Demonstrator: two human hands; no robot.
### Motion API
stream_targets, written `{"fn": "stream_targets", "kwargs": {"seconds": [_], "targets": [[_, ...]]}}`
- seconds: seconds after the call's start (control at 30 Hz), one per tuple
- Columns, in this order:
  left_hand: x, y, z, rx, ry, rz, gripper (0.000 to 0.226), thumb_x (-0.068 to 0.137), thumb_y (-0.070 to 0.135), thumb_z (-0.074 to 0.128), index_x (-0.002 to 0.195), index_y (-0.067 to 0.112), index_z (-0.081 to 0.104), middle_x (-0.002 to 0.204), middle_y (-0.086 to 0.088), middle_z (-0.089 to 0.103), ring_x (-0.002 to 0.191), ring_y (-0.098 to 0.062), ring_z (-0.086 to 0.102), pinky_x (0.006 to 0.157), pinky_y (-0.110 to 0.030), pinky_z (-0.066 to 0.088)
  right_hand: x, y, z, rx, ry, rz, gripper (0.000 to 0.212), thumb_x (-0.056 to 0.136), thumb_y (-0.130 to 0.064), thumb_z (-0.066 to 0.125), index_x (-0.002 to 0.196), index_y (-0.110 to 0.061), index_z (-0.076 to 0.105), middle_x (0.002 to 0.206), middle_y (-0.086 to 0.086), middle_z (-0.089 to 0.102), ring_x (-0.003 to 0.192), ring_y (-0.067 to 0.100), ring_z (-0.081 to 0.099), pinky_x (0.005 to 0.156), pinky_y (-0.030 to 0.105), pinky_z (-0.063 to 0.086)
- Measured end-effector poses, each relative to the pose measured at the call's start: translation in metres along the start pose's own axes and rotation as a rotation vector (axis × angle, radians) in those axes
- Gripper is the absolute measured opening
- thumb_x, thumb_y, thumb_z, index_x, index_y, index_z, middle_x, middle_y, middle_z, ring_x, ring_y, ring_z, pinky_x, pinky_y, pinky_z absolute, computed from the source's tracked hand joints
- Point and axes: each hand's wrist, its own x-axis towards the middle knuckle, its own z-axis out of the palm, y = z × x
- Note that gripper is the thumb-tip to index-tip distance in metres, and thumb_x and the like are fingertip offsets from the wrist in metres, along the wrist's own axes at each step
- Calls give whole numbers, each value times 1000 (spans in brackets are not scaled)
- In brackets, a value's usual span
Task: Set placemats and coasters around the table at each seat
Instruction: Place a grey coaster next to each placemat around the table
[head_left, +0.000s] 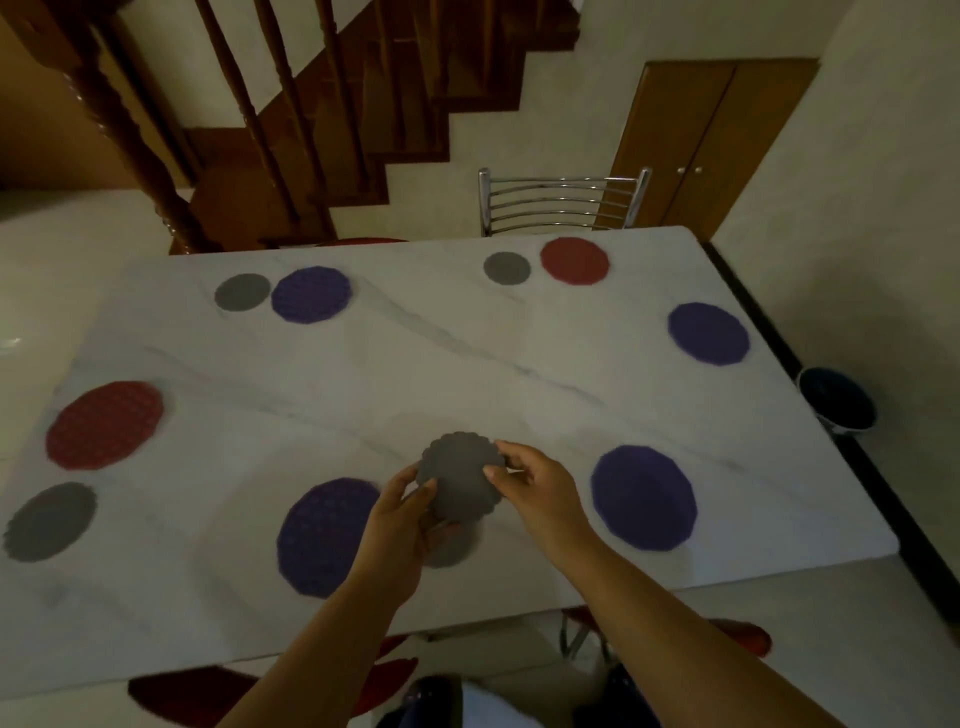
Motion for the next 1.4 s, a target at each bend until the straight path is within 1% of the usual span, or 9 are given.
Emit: {"fn": "stream_targets", "kwargs": {"seconds": [0.13,0.33,0.5,0.67,0.87,1.0,1.23,1.33,1.4], "targets": [[-3,-38,62,-32,42,34,24,93,13,55,116,20,57,114,-11,65,93,-29,71,64,-34,60,8,20,-63,-80,35,-61,26,85,-26,65,111,-19,64,101,-10,65,90,2,60,70,5,46],[-18,-96,143,-97,84,16,19,95,16,53,111,21,60,115,-10,63,88,-27,72,66,-37,60,9,56,-155,-193,-23,-72,13,83,-23,68,94,-18,61,85,-12,60,80,3,57,65,4,44],[-26,-123,175,-109,106,15,21,98,22,47,115,17,59,121,-14,61,96,-31,69,72,-40,61,12,73,-202,-26,-107,103,15,81,-17,70,73,-23,59,80,-4,64,85,20,64,77,33,56],[-20,-122,185,-97,107,24,22,99,20,43,116,17,58,120,-12,61,96,-28,68,68,-36,61,20,82,-233,320,-64,381,6,83,-9,67,82,-10,62,88,11,67,82,24,67,64,29,59],[-7,-117,185,-92,112,33,28,100,20,43,125,16,55,123,-13,60,100,-30,66,70,-38,61,37,104,-289,410,108,424,6,84,-7,65,87,-8,61,93,14,66,80,24,66,64,30,56],[-6,-124,195,-99,146,37,23,100,19,43,116,20,59,118,-9,64,91,-25,70,64,-35,61,48,138,-316,253,161,487,7,84,-7,65,86,-10,59,100,19,63,86,29,64,67,34,55],[-5,-149,227,-157,218,59,23,99,20,45,116,17,60,116,-9,66,89,-26,72,64,-36,61,56,187,-328,-191,55,504,20,83,-12,68,96,3,61,101,24,66,82,33,63,80,46,55],[-8,-163,248,-206,260,84,24,99,20,46,118,16,58,115,-9,67,92,-27,71,64,-36,61,59,188,-337,-335,-38,463,18,82,-16,68,93,-4,62,100,20,69,82,31,65,77,40,55],[-10,-170,261,-236,271,101,22,99,20,46,116,15,59,114,-12,67,88,-25,72,61,-35,61,61,182,-346,-506,-92,374,22,84,-20,63,103,-9,62,107,13,68,91,29,64,77,33,51]]}}
